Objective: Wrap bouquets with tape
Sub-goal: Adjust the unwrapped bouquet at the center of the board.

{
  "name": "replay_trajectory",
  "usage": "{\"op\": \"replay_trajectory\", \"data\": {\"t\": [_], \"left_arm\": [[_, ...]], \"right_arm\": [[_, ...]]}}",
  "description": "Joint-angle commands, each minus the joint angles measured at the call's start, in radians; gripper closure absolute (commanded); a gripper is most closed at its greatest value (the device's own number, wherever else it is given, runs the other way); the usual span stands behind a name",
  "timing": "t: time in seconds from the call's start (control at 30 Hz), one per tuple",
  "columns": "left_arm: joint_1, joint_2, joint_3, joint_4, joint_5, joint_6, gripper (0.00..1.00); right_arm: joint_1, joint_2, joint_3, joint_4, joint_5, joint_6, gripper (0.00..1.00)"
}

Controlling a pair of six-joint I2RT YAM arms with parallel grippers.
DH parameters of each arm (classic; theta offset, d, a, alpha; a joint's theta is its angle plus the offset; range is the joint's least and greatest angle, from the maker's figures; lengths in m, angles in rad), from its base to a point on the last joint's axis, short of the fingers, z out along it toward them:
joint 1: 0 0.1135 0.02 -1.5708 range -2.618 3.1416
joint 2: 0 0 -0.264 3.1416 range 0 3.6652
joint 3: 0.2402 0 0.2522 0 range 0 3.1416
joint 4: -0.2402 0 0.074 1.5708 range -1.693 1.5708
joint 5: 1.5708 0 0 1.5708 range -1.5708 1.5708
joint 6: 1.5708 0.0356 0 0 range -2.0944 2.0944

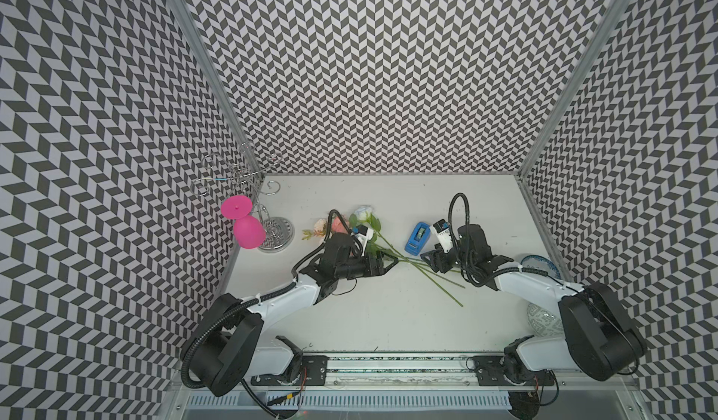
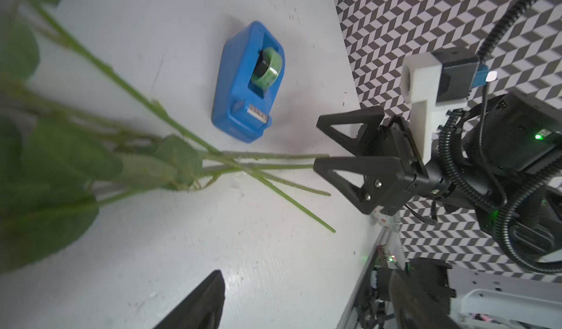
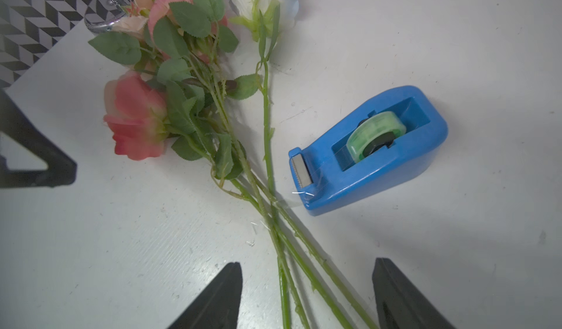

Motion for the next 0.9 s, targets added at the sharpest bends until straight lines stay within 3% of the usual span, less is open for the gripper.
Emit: {"op": "replay_trajectory", "data": {"t": [0.0,0.07,0.2,0.33,0.4,0.5,0.6,0.87], "left_arm": [[0.0,0.031,0.218,-0.296,-0.114,0.382,0.15],[0.014,0.047,0.297,-0.391,-0.198,0.485,0.15],[0.033,0.109,0.43,-0.475,-0.115,0.606,0.15],[0.005,0.182,0.585,-0.64,-0.09,0.962,0.17],[0.007,0.193,0.629,-0.665,-0.152,1.105,0.17],[0.015,0.191,0.604,-0.609,-0.168,1.326,0.16],[-0.007,0.22,0.57,-0.614,-0.144,1.579,0.22],[-0.065,0.472,0.701,-0.717,-0.254,1.672,0.28]], "right_arm": [[0.007,-0.005,-0.002,0.095,-0.036,0.018,0.29],[0.006,-0.021,-0.018,0.119,-0.028,0.012,0.27],[0.005,-0.081,-0.037,0.166,0.006,0.013,0.22],[-0.008,-0.167,-0.06,0.202,0.057,0.106,0.19],[-0.019,-0.186,-0.064,0.201,0.056,0.093,0.18],[-0.04,-0.188,-0.058,0.201,0.018,0.096,0.15],[-0.06,-0.189,-0.044,0.177,-0.01,0.098,0.15],[-0.108,-0.253,-0.09,0.188,-0.034,0.164,0.17]]}}
